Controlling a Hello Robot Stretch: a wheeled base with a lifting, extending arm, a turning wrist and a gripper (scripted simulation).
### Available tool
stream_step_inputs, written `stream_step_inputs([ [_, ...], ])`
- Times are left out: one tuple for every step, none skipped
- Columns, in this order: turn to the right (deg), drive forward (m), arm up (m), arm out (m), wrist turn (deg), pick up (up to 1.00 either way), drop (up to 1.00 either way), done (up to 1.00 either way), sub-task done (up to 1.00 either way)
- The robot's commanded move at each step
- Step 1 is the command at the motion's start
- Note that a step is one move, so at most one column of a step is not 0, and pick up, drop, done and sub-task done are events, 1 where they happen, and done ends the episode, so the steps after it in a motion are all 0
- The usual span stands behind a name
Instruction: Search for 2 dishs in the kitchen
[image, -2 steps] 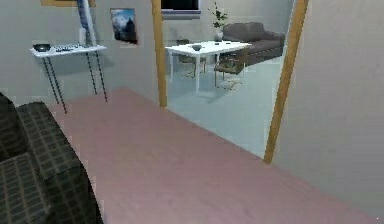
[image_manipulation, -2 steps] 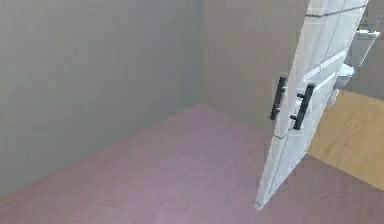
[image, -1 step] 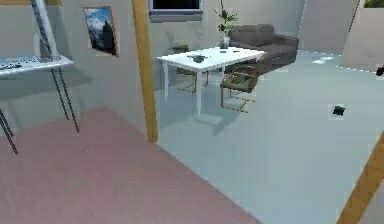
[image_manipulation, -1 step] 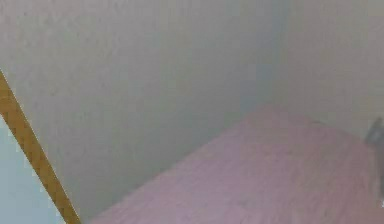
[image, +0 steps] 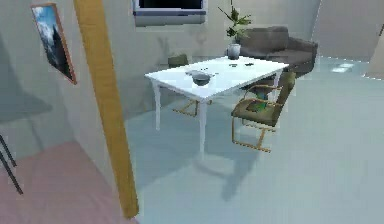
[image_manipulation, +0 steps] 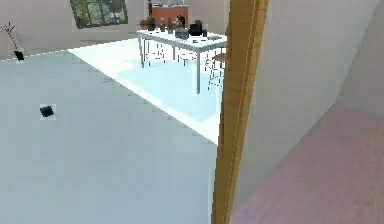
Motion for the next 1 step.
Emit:
stream_step_inputs([
  [21.0, 0.00, 0.00, 0.00, 0.0, 0.00, 0.00, 0.00, 0.00],
])
